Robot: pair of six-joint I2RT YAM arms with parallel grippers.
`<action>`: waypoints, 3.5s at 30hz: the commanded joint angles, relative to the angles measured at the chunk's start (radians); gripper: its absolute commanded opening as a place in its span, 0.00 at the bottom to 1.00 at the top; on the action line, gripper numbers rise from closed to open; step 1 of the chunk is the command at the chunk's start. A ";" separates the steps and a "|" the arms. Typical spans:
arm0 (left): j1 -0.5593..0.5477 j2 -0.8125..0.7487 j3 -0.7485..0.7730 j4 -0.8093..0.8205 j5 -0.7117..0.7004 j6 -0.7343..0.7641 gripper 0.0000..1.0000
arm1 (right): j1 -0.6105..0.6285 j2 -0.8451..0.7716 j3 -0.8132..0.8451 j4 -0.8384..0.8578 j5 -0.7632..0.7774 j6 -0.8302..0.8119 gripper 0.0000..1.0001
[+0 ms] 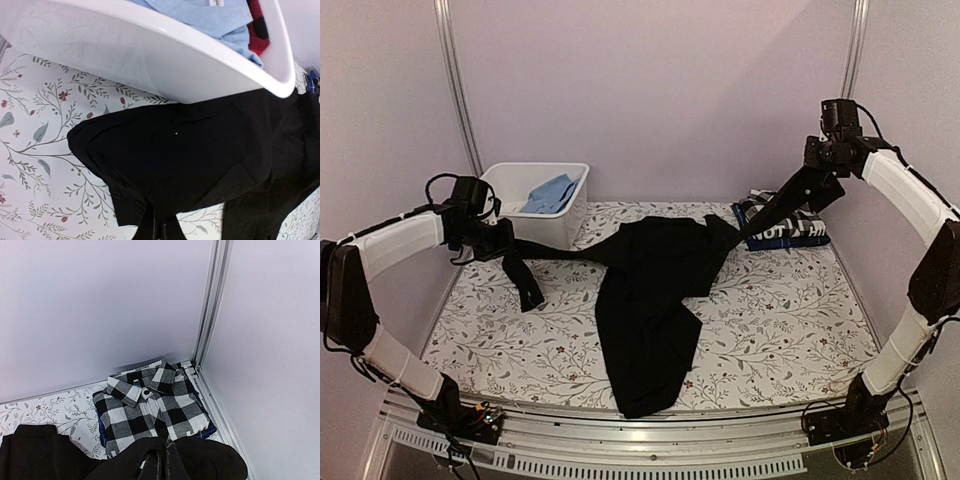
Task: Fold and stack the long sleeve shirts
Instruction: Flatten out the crumpled shirt at the center of the board.
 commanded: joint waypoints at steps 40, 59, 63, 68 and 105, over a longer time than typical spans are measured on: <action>-0.479 -0.106 -0.128 0.095 -0.019 -0.245 0.47 | 0.548 -0.170 -0.637 0.117 -0.364 0.132 0.53; -0.736 0.323 0.127 0.142 -0.022 -0.282 0.67 | 0.853 -0.022 -0.727 0.112 -0.292 0.240 0.52; -0.756 0.410 0.196 0.070 -0.075 -0.257 0.71 | 0.872 -0.001 -0.740 0.085 -0.262 0.252 0.52; -0.758 0.457 0.229 0.038 -0.086 -0.244 0.67 | 0.890 0.021 -0.756 0.080 -0.250 0.268 0.54; -0.512 0.047 -0.236 0.083 -0.051 -0.187 0.00 | 0.788 -0.151 -0.744 -0.174 -0.158 0.438 0.01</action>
